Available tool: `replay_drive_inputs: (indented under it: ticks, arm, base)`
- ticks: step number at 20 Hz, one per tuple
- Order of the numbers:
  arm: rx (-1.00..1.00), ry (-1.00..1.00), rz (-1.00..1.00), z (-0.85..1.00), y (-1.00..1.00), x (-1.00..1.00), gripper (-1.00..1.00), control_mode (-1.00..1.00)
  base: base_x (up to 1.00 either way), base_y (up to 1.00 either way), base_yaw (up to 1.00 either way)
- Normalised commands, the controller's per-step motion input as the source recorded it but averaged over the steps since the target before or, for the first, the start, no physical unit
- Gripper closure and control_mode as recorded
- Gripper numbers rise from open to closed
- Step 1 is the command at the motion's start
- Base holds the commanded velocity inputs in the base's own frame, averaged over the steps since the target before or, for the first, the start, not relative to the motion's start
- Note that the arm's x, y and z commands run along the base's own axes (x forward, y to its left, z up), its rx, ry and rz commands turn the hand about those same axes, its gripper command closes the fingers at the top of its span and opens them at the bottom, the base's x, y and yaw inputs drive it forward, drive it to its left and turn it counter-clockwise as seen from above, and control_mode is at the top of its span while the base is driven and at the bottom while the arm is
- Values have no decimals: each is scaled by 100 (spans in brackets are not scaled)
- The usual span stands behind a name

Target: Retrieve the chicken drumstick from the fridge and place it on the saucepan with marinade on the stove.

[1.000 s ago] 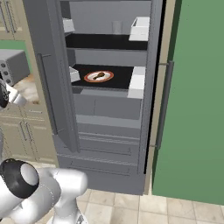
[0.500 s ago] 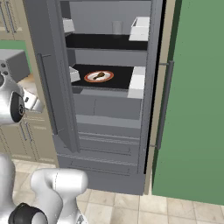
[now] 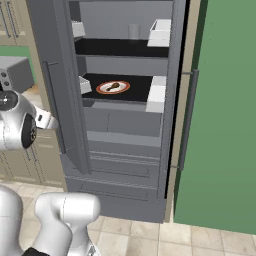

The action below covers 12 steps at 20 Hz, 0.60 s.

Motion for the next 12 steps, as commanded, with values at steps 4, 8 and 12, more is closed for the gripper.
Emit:
replay_drive_inputs:
  ticks: [4,8,12]
  arm:
    - [-26,-1,5,2,-22,-22,-100,-100]
    - [-36,-19,7,0,-67,-11,-100,-100]
    - [-31,-19,9,0,-79,-2,-100,-100]
  base:
    - [0,0,0]
    - [0,0,0]
    - [0,0,0]
